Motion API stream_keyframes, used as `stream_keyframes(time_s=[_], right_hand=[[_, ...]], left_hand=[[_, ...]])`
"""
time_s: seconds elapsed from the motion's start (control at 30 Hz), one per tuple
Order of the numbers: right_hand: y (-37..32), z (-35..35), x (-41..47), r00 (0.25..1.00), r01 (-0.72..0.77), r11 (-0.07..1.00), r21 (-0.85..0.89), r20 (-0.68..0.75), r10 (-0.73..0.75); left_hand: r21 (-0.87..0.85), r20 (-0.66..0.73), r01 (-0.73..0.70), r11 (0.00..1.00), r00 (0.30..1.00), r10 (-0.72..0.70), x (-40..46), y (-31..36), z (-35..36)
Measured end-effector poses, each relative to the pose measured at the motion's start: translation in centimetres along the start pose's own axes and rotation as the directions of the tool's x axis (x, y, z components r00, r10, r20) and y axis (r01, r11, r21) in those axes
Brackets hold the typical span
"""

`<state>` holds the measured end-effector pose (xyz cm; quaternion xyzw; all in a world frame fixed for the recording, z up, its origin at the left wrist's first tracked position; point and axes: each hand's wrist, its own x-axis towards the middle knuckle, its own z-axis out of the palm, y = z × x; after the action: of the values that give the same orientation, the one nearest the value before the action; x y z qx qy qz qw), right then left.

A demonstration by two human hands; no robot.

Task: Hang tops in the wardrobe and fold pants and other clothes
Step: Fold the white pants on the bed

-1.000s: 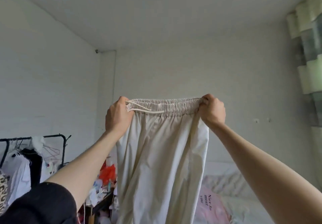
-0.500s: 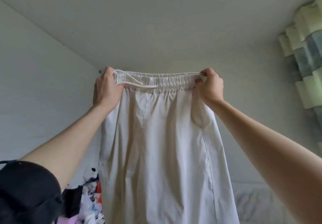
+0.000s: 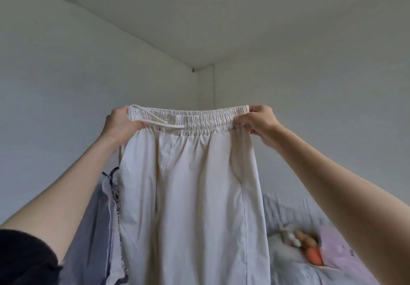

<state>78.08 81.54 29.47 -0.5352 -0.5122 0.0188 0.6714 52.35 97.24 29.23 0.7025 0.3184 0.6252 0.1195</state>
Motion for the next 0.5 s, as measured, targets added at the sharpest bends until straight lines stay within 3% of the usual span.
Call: stream_keyframes(time_s=[0.07, 0.13, 0.27, 0.4, 0.5], right_hand=[[0.8, 3.1, -2.7, 0.992, -0.085, 0.996, 0.019, 0.092, 0.083], [1.0, 6.1, -5.5, 0.975, -0.144, 0.989, 0.038, 0.176, 0.135], [-2.0, 12.0, -10.6, 0.939, -0.176, 0.976, 0.126, 0.320, 0.128], [-8.1, 16.6, -14.9, 0.888, -0.170, 0.957, 0.234, 0.457, 0.046], [-12.6, 17.4, -17.2, 0.876, -0.173, 0.936, 0.306, 0.482, 0.004]], left_hand=[[-0.031, 0.097, 0.110, 0.993, 0.990, -0.106, -2.4, -3.3, -3.8], [0.012, 0.076, 0.163, 0.987, 0.984, -0.163, -4.6, -5.8, -7.5], [0.156, -0.147, 0.143, 0.977, 0.982, -0.120, -8.9, -7.9, -14.9], [0.220, -0.414, 0.168, 0.961, 0.908, -0.064, -11.5, -6.7, -23.2], [0.256, -0.500, 0.190, 0.948, 0.865, -0.038, -12.3, -3.9, -28.0]])
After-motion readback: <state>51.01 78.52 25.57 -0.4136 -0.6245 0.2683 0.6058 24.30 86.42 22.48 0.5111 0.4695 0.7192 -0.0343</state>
